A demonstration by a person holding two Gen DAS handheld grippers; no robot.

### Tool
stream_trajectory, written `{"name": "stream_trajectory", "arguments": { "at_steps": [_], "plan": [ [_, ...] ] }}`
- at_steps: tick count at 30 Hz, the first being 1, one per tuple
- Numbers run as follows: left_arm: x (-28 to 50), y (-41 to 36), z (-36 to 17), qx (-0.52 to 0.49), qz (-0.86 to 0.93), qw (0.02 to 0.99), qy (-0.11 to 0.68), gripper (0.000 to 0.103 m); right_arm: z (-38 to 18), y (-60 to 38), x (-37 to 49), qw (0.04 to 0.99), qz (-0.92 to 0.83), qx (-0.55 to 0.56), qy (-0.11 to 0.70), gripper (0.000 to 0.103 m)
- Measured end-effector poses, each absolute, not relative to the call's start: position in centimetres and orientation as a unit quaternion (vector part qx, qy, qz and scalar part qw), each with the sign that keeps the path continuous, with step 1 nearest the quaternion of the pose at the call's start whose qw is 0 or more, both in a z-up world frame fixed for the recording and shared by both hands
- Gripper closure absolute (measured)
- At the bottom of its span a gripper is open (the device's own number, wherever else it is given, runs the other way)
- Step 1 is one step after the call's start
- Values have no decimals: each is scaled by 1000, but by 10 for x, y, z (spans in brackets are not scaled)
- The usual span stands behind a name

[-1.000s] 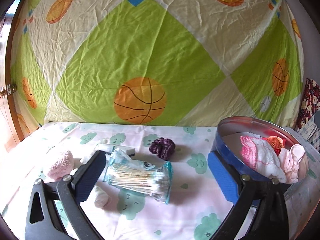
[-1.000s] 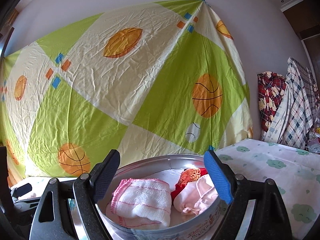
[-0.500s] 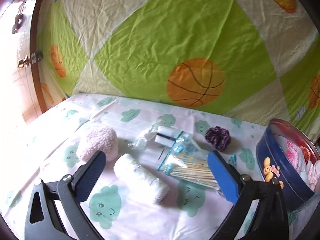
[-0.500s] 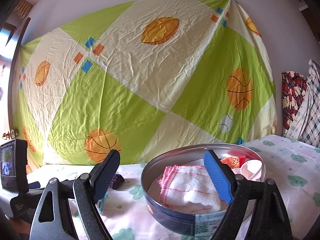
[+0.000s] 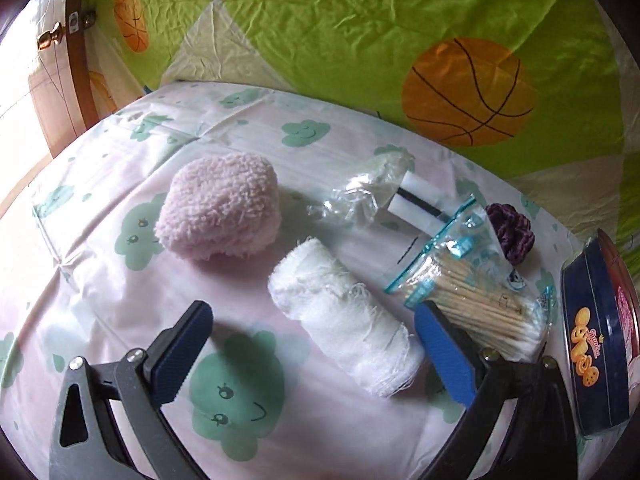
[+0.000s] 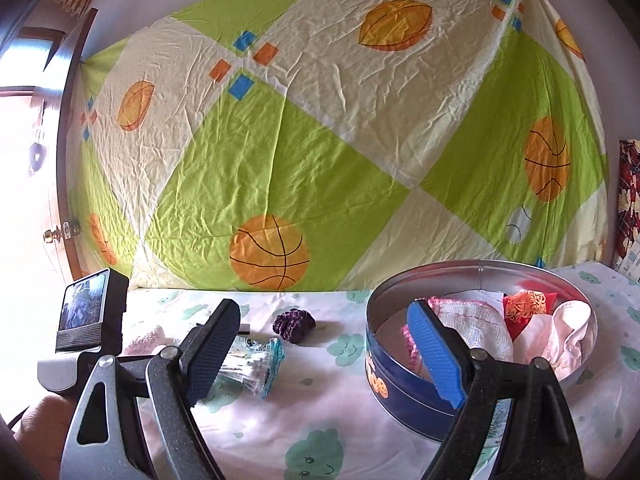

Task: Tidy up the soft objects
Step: 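Grasp the cotton-swab pack with the right tool while the left tool grasps the white gauze roll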

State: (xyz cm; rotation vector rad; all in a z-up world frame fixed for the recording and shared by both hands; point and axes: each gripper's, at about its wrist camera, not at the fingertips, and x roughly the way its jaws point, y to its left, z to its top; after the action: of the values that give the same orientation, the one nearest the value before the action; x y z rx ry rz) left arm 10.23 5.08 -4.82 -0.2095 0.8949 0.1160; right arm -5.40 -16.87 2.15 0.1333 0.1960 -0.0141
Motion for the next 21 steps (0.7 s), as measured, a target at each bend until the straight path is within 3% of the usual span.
{"name": "stream_trajectory", "arguments": {
  "at_steps": [10, 21],
  "plan": [
    [95, 92, -47, -64, -36, 896, 438, 0, 16, -157, -39, 986, 49, 43, 152, 16],
    [94, 117, -48, -164, 1, 884, 437, 3, 12, -113, 20, 963, 132, -71, 222, 16]
  ]
}}
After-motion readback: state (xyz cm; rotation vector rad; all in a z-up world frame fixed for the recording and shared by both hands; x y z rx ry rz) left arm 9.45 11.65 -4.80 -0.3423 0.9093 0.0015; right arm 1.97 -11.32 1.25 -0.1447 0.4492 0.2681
